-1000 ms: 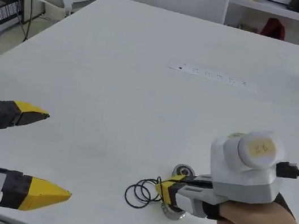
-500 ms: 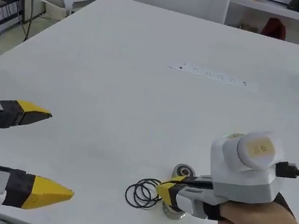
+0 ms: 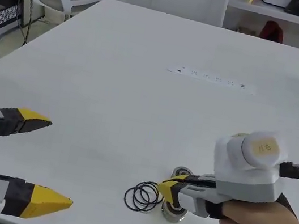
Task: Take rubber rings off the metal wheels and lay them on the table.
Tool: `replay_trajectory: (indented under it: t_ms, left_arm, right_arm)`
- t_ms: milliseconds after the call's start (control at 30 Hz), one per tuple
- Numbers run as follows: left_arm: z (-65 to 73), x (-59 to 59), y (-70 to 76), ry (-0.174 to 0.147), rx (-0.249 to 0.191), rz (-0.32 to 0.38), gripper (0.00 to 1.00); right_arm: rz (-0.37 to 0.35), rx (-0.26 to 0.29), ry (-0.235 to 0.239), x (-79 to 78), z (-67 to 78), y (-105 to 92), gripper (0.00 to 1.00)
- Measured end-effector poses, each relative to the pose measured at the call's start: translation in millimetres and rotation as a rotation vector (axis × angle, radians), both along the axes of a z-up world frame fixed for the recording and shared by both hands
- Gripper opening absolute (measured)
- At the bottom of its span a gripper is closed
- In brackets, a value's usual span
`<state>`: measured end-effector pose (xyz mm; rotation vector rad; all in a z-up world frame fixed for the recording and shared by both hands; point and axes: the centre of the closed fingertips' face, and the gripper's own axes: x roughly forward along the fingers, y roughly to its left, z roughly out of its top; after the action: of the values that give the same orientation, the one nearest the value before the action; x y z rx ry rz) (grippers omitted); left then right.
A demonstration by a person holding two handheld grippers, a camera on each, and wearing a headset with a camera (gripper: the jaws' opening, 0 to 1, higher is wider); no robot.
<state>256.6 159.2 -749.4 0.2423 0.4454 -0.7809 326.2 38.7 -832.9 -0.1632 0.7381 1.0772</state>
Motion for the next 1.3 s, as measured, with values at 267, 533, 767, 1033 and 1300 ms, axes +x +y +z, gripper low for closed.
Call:
replay_trajectory:
  t_ms: [267,533,767,1033,1300]
  left_arm:
    - [-1.4,-1.1,-1.5,0.006,-0.002,-0.005,0.79]
    - [-2.1,-1.4,-3.4,0.008,-0.005,-0.01,0.79]
    - [-1.0,-0.7,-3.5,0.005,-0.005,-0.014,0.79]
    - [-0.4,0.0,-3.5,0.002,-0.012,-0.022,0.79]
    - [1.1,2.1,-1.5,-0.002,-0.017,-0.023,0.79]
  right_arm:
    - [-0.034,0.045,-0.022,6.8,16.7,-2.1,0.03]
    - [-0.057,0.068,-0.098,15.6,40.8,-9.8,0.04]
    - [-0.064,0.121,-0.159,17.5,68.2,-11.3,0.04]
    - [0.021,0.133,-0.261,0.3,96.9,-13.2,0.09]
    - [0.025,0.225,-0.246,-20.5,127.1,-37.5,0.25]
